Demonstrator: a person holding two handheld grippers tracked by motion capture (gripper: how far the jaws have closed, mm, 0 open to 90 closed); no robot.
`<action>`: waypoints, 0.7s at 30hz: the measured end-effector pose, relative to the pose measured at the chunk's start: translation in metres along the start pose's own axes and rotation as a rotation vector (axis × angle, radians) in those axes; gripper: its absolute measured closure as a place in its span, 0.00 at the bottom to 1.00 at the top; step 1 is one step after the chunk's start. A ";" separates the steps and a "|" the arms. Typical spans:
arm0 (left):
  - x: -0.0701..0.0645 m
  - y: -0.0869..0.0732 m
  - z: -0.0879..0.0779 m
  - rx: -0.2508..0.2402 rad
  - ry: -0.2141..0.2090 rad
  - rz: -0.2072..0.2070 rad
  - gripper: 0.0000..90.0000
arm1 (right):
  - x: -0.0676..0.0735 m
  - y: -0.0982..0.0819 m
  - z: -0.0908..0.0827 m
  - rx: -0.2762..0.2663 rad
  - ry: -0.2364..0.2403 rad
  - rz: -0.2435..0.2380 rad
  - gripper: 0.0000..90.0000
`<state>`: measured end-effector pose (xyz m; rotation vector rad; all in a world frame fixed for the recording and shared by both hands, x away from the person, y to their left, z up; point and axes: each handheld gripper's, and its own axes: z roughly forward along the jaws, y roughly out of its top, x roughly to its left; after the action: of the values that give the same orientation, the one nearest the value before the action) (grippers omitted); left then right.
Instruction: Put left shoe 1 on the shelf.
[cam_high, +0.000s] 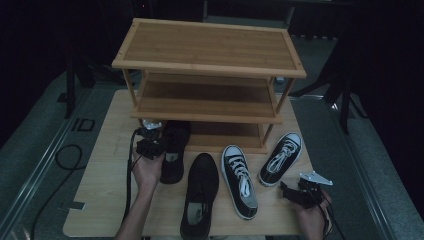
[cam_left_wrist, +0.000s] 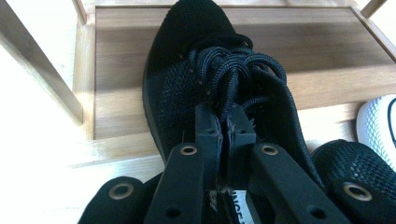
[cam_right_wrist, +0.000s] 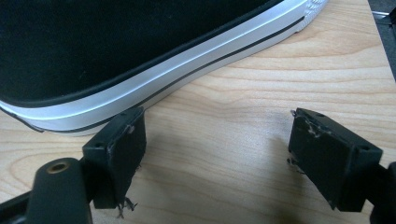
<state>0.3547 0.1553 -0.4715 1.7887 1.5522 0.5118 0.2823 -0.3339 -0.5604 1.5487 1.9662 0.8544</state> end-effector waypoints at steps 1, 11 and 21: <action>0.002 0.000 0.001 0.003 0.000 0.004 0.97 | 0.000 0.000 0.000 0.000 0.000 0.000 0.21; 0.008 0.000 -0.006 -0.043 -0.063 0.063 0.73 | 0.000 0.000 0.000 0.000 0.000 0.000 0.21; 0.004 -0.008 -0.036 -0.101 -0.080 0.115 0.67 | 0.000 0.000 0.000 -0.001 -0.001 -0.001 0.21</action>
<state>0.3253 0.1680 -0.4534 1.8059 1.3518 0.5568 0.2824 -0.3339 -0.5604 1.5470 1.9658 0.8543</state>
